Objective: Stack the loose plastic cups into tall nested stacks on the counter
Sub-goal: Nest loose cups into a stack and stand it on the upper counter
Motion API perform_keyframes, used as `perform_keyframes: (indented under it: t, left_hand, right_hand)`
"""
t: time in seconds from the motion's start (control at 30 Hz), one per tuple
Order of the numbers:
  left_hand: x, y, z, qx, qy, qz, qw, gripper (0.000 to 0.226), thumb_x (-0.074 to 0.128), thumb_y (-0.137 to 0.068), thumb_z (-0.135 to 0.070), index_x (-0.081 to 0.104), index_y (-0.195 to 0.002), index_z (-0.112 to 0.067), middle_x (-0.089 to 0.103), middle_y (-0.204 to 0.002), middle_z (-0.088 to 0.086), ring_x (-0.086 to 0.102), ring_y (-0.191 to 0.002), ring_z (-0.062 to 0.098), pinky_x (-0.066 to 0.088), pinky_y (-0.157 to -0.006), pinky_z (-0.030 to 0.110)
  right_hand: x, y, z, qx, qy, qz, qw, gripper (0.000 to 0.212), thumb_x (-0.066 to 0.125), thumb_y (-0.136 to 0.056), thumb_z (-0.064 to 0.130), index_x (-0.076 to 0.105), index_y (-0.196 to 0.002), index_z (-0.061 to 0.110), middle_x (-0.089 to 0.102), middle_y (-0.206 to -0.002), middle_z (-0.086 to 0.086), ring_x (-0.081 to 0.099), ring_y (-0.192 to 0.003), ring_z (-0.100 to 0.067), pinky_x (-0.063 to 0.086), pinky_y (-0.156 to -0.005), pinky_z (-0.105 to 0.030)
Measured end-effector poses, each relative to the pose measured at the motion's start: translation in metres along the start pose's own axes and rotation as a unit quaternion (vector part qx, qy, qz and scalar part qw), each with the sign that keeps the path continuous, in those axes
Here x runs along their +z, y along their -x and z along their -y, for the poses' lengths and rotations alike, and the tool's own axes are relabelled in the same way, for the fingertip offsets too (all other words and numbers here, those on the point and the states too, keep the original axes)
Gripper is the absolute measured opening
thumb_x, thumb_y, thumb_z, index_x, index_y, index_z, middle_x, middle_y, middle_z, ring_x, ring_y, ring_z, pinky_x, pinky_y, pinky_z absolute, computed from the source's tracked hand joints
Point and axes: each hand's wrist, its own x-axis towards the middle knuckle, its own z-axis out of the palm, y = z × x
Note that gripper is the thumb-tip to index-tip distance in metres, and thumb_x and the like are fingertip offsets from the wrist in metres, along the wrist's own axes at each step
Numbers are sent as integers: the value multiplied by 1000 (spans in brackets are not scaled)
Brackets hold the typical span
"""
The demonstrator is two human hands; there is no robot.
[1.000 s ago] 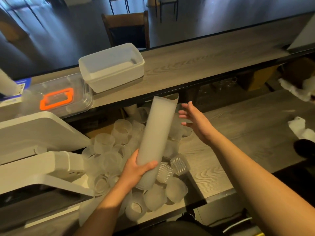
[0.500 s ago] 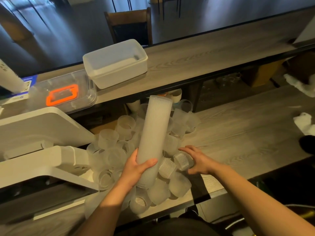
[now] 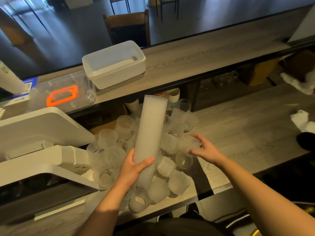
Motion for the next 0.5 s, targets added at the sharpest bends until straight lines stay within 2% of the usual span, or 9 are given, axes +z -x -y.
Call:
perform_keyframes:
  t: [0.1, 0.23, 0.3, 0.37, 0.5]
  left_hand:
    - [3, 0, -4, 13, -14, -4, 1000, 78, 81, -44, -60, 55, -113, -36, 65, -113, -6, 65, -96, 8, 52, -72, 21]
    - [7, -1, -7, 31, -60, 0, 998, 81, 80, -44, -64, 51, -115, -40, 62, -114, -9, 63, -99, 8, 52, -72, 21]
    - [7, -2, -6, 39, -93, 8, 995, 88, 80, -45, -67, 50, -122, -36, 60, -116, -9, 62, -101, 9, 54, -74, 25]
    - [7, -3, -4, 45, -122, 16, 991, 94, 80, -46, -69, 51, -127, -32, 60, -117, -8, 62, -101, 9, 56, -75, 28]
    - [9, -3, -6, 59, -155, 23, 986, 97, 79, -47, -71, 50, -129, -29, 59, -116, -10, 60, -100, 8, 50, -71, 21]
  right_hand:
    - [-14, 1, 30, 3, -89, -51, 995, 68, 82, -80, 32, 46, -137, 26, 57, -122, 7, 61, -108, -10, 54, -82, -22]
    - [-37, -1, 74, -4, -216, -61, 975, 69, 84, -71, 42, 48, -125, 22, 58, -126, -6, 65, -109, -21, 55, -84, -28]
    - [-48, -3, 93, -31, -267, -53, 962, 66, 85, -73, 44, 51, -125, 21, 58, -127, -9, 64, -113, -24, 55, -88, -31]
    - [-59, -4, 112, -67, -283, -61, 955, 59, 72, -80, 43, 51, -131, 22, 58, -127, -6, 63, -116, -23, 56, -90, -33]
    - [-72, -10, 140, -91, -267, -123, 951, 61, 63, -95, 40, 37, -147, 23, 61, -121, 3, 65, -109, -14, 57, -92, -36]
